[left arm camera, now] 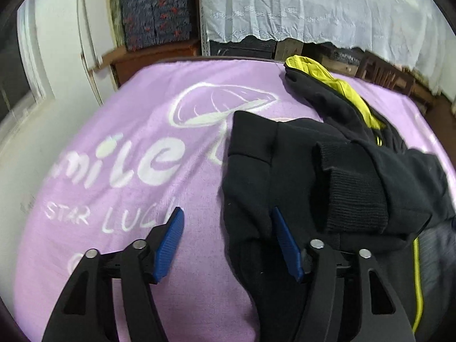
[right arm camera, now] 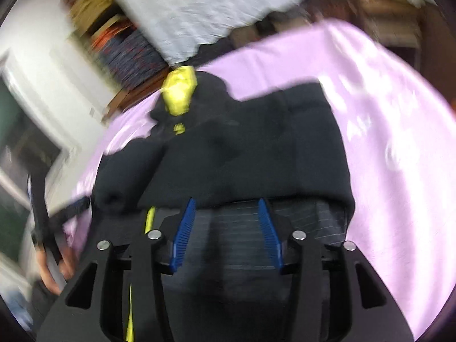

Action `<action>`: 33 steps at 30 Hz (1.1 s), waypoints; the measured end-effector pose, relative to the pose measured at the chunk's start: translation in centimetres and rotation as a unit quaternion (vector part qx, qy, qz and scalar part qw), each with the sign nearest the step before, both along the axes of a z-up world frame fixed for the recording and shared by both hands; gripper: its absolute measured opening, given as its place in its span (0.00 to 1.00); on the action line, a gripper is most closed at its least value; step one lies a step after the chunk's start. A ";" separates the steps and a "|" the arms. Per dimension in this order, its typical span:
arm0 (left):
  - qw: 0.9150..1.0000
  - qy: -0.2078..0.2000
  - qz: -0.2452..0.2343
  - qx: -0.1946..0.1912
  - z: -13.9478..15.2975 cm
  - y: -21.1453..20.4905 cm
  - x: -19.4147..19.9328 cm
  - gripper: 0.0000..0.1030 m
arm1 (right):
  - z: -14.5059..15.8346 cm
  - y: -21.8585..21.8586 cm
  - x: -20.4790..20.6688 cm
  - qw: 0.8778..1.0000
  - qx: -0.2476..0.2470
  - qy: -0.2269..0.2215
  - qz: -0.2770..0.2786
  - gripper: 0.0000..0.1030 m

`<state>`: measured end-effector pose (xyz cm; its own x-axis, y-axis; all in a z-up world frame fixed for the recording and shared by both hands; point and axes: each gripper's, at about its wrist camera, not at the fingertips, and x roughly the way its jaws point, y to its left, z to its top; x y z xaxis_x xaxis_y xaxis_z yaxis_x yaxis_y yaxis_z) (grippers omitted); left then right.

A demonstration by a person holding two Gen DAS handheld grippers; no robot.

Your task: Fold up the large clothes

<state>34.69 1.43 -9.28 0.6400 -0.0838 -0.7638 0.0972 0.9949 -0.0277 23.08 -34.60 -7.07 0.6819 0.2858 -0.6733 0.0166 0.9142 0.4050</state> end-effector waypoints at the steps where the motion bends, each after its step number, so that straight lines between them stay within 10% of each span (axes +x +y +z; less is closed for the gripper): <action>1: 1.000 0.005 0.002 -0.011 -0.1 0.3 0.2 0.73 | 0.7 0.8 -0.9 1.000 -0.018 -0.014 0.010 0.53; 8: 0.998 -0.004 0.018 -0.067 2.4 3.1 0.3 0.71 | 3.8 9.2 -2.0 0.991 -0.116 -0.033 0.064 0.56; 18: 0.999 0.034 0.023 0.003 -0.1 2.9 2.2 0.71 | 3.4 23.6 3.0 0.925 -0.342 -0.073 0.150 0.56; 33: 0.999 0.035 0.026 0.015 -0.3 2.8 2.8 0.79 | -0.3 25.7 8.1 0.914 -0.378 -0.046 0.139 0.55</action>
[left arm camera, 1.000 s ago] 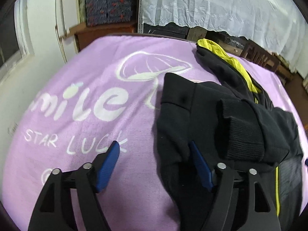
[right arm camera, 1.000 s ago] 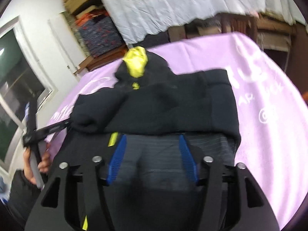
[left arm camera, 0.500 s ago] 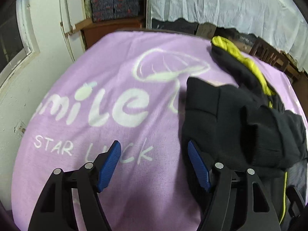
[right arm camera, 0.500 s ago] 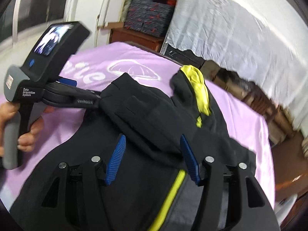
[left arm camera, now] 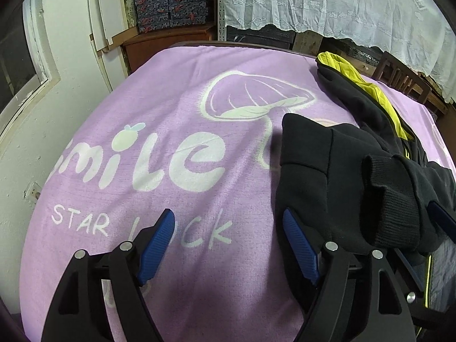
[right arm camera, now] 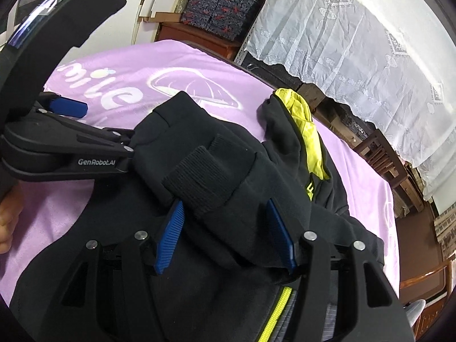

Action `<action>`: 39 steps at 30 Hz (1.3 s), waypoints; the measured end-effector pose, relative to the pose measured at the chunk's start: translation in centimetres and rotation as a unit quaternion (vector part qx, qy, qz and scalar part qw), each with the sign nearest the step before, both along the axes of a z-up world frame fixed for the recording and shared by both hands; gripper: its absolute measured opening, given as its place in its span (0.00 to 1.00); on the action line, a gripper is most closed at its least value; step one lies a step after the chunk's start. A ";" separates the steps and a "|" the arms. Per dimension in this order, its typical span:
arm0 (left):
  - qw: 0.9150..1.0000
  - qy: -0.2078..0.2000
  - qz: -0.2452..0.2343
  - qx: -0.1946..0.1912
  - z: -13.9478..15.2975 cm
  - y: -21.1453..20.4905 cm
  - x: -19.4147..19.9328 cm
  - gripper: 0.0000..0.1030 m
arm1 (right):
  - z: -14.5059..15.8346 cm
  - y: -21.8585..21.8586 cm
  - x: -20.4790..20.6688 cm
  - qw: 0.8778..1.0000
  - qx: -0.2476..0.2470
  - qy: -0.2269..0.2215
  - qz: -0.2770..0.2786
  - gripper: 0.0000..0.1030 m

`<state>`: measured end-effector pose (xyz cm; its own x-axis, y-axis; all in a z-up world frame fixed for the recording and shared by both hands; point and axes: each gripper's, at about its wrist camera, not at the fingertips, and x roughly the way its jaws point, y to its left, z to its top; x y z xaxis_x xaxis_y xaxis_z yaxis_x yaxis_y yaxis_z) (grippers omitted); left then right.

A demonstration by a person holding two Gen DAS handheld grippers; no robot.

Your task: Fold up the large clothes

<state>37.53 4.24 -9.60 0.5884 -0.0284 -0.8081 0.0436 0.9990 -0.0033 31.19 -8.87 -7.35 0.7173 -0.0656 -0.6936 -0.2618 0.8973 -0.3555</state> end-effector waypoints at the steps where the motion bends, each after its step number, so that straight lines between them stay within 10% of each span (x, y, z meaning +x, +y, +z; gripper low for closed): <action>1: 1.000 -0.001 0.002 0.001 0.0 0.0 0.0 0.80 | 0.0 0.1 -0.1 1.000 0.002 0.000 0.003 0.55; 8: 1.000 -0.004 0.009 0.004 -0.1 0.1 -0.1 0.84 | -0.9 0.5 -0.8 1.000 -0.025 -0.011 0.015 0.55; 12: 1.000 -0.004 0.009 0.005 -0.1 0.2 -0.1 0.84 | 0.3 -0.5 -0.9 1.000 0.030 -0.002 0.003 0.22; 19: 1.000 -0.006 0.013 0.007 -0.1 0.2 -0.1 0.86 | 4.9 -7.3 -2.3 0.984 0.155 -0.034 -0.077 0.16; 25: 0.999 -0.017 0.015 0.024 -0.1 -0.3 -0.3 0.87 | 4.1 -19.8 -3.5 0.936 0.282 -0.002 -0.209 0.13; 29: 0.999 -0.024 0.016 0.036 -0.1 -0.6 -0.4 0.87 | 0.1 -25.4 -4.6 0.866 0.445 0.052 -0.224 0.28; 32: 0.999 -0.026 0.016 0.040 -0.1 -0.7 -0.5 0.87 | -1.2 -26.0 -4.8 0.844 0.483 0.057 -0.228 0.47; 36: 0.999 -0.026 0.016 0.039 -0.1 -0.6 -0.5 0.87 | -1.4 -25.4 -4.2 0.851 0.470 0.060 -0.228 0.44; 38: 0.999 -0.028 0.016 0.043 -0.1 -0.7 -0.6 0.87 | -0.9 -24.8 -3.9 0.864 0.444 0.049 -0.230 0.08; 39: 0.998 -0.029 0.016 0.044 0.0 -0.7 -0.6 0.87 | -0.5 -24.4 -3.7 0.875 0.426 0.040 -0.226 0.09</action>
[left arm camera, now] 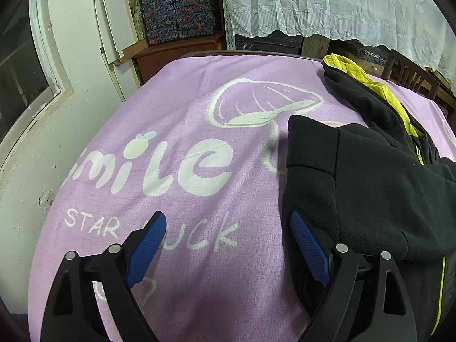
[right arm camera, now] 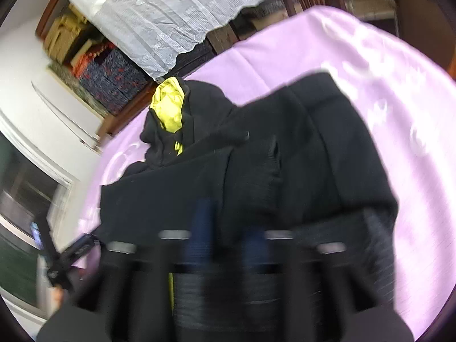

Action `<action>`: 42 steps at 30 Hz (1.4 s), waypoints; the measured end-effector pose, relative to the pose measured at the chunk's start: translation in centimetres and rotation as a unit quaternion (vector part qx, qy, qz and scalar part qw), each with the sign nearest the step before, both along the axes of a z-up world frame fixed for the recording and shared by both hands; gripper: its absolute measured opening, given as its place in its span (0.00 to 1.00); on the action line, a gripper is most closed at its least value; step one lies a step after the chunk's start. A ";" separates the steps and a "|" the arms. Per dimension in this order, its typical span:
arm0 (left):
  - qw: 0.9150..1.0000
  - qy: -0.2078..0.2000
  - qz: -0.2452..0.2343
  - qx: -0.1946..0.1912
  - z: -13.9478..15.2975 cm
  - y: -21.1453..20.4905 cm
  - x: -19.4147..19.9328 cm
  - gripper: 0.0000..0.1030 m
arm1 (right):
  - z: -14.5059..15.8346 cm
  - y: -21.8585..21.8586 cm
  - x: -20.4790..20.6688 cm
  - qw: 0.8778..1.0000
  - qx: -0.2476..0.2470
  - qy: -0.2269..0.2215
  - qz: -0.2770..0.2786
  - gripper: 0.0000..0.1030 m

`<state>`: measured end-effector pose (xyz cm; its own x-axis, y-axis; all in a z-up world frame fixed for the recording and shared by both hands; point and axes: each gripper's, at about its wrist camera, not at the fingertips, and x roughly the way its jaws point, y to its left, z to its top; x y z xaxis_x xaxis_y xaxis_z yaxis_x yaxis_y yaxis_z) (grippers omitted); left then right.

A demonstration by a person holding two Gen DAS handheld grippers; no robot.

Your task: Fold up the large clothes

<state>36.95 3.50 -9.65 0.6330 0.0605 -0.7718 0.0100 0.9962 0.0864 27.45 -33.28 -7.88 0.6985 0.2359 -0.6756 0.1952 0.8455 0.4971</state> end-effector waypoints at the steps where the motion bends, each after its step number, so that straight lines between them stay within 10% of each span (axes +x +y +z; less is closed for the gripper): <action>1: 1.000 -0.001 0.000 0.000 0.0 0.0 0.0 0.86 | 0.7 0.4 0.2 1.000 -0.020 -0.013 0.002 0.09; 5: 1.000 -0.005 -0.005 -0.001 0.2 -0.2 -0.2 0.83 | 5.1 2.0 0.0 0.991 -0.092 -0.096 0.014 0.09; 12: 0.999 -0.010 -0.023 0.020 0.2 -1.2 -0.6 0.83 | -1.2 -1.2 3.4 0.998 -0.059 0.016 -0.010 0.11; 23: 0.999 -0.038 -0.022 -0.007 2.5 -0.6 -1.6 0.82 | 1.1 -4.8 -0.6 0.994 -0.043 -0.037 -0.096 0.30; 30: 0.987 -0.107 -0.108 -0.053 5.4 -4.0 -4.9 0.82 | 2.7 -1.6 -0.4 0.994 -0.077 -0.077 -0.029 0.30; 35: 0.987 -0.042 -0.155 0.014 1.7 -8.1 -3.7 0.83 | 0.6 0.9 1.7 0.993 -0.114 -0.032 0.026 0.38; 42: 0.988 0.031 -0.128 -0.083 0.3 -5.5 -1.0 0.97 | -1.1 1.2 2.3 0.992 -0.110 -0.005 0.054 0.47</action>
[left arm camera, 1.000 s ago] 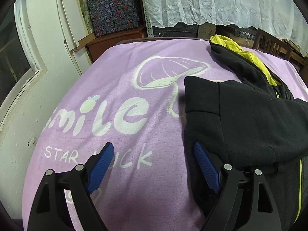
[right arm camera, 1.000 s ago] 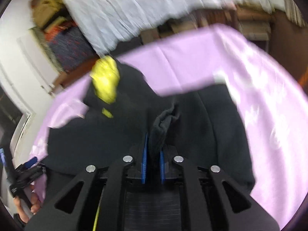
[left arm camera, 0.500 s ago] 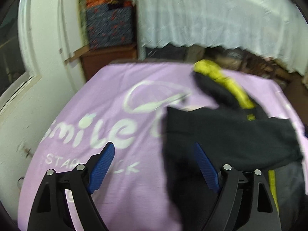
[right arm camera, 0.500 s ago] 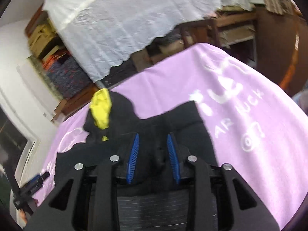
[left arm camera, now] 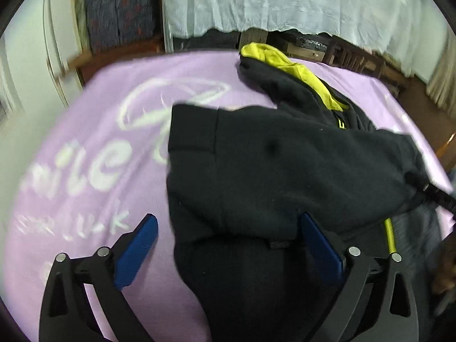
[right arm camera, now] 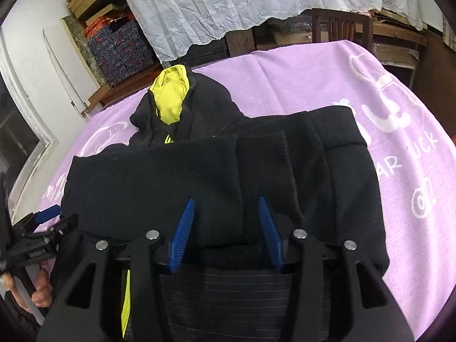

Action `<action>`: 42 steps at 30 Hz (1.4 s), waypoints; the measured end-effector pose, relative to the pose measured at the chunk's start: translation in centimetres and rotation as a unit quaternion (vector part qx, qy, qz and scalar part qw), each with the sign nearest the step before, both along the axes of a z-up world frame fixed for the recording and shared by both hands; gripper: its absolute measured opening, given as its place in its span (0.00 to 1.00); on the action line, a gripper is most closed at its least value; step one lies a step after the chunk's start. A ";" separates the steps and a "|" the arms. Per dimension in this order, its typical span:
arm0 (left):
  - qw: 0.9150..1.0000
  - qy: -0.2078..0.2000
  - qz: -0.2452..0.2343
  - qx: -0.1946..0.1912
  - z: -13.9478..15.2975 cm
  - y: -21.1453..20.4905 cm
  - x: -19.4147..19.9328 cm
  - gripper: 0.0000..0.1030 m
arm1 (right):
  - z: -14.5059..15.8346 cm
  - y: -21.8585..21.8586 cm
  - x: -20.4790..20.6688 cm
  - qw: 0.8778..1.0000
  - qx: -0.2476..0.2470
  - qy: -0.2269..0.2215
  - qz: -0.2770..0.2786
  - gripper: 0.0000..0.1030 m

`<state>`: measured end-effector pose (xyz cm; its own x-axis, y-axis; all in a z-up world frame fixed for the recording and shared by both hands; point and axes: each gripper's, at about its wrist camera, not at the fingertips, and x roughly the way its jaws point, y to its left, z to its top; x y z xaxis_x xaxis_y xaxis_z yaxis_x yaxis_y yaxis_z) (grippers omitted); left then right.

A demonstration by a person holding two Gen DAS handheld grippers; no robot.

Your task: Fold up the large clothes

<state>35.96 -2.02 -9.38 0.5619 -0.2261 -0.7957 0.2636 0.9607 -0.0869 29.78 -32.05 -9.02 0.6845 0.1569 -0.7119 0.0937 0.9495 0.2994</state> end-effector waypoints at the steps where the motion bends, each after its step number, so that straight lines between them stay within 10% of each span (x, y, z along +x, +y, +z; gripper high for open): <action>1: 1.000 0.015 0.000 -0.024 -0.3 0.6 0.4 0.97 | 0.0 0.1 0.0 1.000 -0.002 0.000 0.001 0.47; 8: 1.000 0.012 0.000 -0.026 -0.3 0.5 0.1 0.97 | 2.0 0.7 1.3 1.000 0.007 0.002 -0.002 0.48; 19: 1.000 0.011 0.004 -0.024 -0.3 0.8 -0.3 0.97 | 6.0 4.4 15.6 0.999 -0.042 0.013 -0.002 0.48; 32: 1.000 0.010 0.007 -0.026 -0.2 1.0 -0.6 0.97 | 0.5 7.1 32.6 0.991 -0.102 0.087 0.005 0.46; 35: 1.000 0.010 0.007 -0.025 -0.2 1.0 -0.6 0.97 | 1.1 6.5 32.5 0.993 -0.100 0.068 -0.011 0.05; 42: 1.000 0.010 0.005 -0.028 -0.2 1.0 -0.6 0.97 | 9.1 6.1 24.9 0.996 -0.081 -0.024 0.014 0.06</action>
<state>35.35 -0.99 -9.57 0.5477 -0.2651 -0.7936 0.2518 0.9567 -0.1458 54.66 -25.91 0.05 0.7146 0.0621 -0.6968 0.0554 0.9879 0.1449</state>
